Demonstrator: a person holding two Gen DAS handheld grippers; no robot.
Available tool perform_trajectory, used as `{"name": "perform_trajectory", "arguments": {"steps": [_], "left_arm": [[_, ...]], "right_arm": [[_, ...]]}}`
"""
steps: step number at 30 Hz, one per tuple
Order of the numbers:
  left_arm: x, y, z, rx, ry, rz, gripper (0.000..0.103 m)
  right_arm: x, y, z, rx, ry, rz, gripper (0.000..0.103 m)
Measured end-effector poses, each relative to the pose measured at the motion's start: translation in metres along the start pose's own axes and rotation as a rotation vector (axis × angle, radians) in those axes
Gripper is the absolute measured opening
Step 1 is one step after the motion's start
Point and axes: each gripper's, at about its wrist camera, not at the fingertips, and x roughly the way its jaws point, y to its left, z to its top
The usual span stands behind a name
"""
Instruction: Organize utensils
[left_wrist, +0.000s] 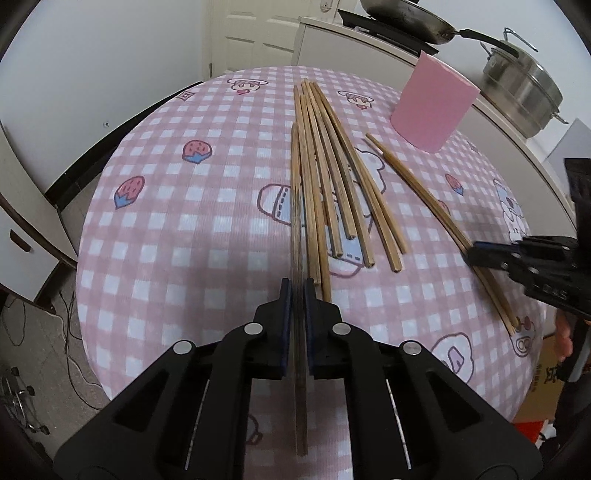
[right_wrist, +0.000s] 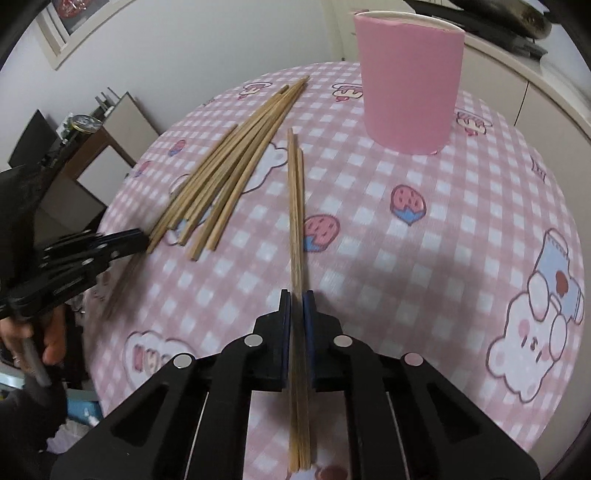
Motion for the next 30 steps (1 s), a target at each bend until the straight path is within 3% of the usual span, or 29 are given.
{"name": "perform_trajectory", "arguments": {"steps": [1,3,4,8,10,12,13,14,15,16,18,28,30], "left_arm": [[-0.001,0.001,0.0,0.0,0.0,0.003,0.008],[0.001,-0.001,0.009,0.005,-0.003,0.008,0.008],[0.003,-0.001,0.014,0.009,-0.003,0.017,0.008],[0.015,-0.001,0.031,0.017,0.019,0.017,0.008],[0.019,-0.001,0.037,0.017,0.026,0.009,0.008],[0.022,0.0,0.044,0.025,0.029,0.02,0.011],[0.023,0.001,0.046,0.025,0.023,0.037,0.015],[0.023,0.001,0.047,0.031,0.015,0.054,0.028],[0.024,0.0,0.048,0.04,0.007,0.066,0.05],[0.025,0.0,0.048,0.045,-0.003,0.075,0.059],[0.028,-0.001,0.047,0.055,-0.007,0.081,0.06],[0.039,0.013,0.068,0.019,0.028,0.042,0.06],[0.039,0.018,0.07,0.01,0.024,0.051,0.054]], "right_arm": [[-0.003,0.002,0.001,-0.012,-0.009,-0.005,0.017],[-0.003,0.007,0.008,-0.025,-0.03,-0.015,0.034],[-0.002,0.008,0.011,-0.027,-0.037,-0.017,0.035],[0.007,0.014,0.031,-0.068,-0.053,-0.053,0.035],[0.013,0.018,0.04,-0.098,-0.055,-0.08,0.025],[0.013,0.026,0.043,-0.138,-0.061,-0.102,0.022],[0.014,0.029,0.043,-0.154,-0.057,-0.102,0.022],[0.015,0.033,0.043,-0.175,-0.045,-0.099,0.021],[0.017,0.036,0.043,-0.191,-0.036,-0.106,0.02],[0.019,0.037,0.043,-0.198,-0.029,-0.11,0.019],[0.027,0.037,0.044,-0.211,-0.003,-0.112,0.013],[0.045,0.037,0.061,-0.213,0.054,-0.099,0.012],[0.046,0.036,0.063,-0.212,0.063,-0.096,0.012]]}}
